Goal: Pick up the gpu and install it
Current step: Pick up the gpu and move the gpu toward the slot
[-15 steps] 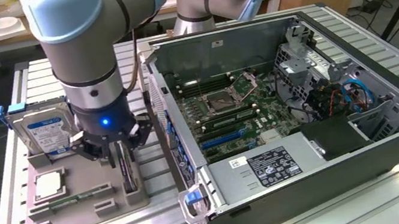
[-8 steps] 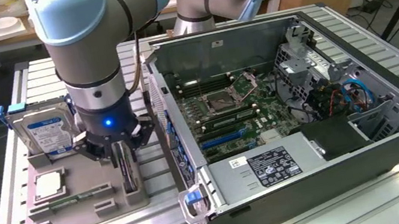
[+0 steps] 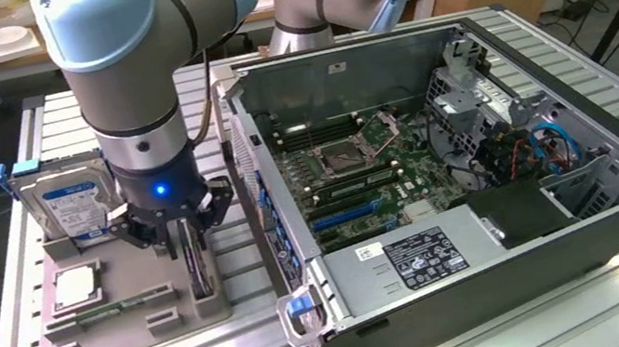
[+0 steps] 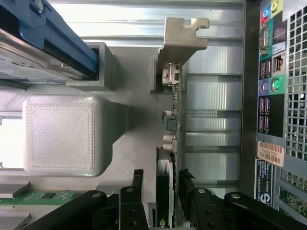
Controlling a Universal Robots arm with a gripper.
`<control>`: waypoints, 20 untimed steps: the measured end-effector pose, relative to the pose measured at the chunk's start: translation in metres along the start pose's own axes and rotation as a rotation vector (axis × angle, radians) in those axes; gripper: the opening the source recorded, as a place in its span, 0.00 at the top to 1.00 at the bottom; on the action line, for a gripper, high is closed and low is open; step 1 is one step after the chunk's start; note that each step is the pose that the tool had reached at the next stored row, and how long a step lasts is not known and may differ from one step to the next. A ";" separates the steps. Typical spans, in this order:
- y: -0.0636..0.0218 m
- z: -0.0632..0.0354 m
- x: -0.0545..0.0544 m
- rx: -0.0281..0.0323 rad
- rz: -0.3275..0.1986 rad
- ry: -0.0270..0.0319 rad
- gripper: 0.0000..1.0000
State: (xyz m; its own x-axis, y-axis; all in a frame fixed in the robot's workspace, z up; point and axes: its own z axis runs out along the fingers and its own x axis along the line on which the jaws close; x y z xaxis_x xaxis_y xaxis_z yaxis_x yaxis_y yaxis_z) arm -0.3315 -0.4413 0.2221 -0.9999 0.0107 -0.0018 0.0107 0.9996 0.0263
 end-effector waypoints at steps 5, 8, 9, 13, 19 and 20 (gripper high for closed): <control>0.0000 0.0000 0.000 0.0002 0.000 -0.0001 0.59; 0.0001 0.0002 -0.001 0.0000 0.000 -0.0003 0.66; 0.0001 0.0001 -0.003 0.0001 0.000 -0.0001 0.66; 0.0001 0.0001 -0.004 0.0001 0.000 -0.0002 0.66; 0.0001 0.0000 -0.004 0.0002 0.000 0.0000 0.73; 0.0001 0.0000 -0.004 0.0002 0.000 0.0000 0.73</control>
State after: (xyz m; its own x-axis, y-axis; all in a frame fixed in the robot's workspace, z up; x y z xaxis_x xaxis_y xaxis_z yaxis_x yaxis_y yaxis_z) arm -0.3272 -0.4413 0.2221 -0.9999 0.0105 -0.0018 0.0104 0.9996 0.0261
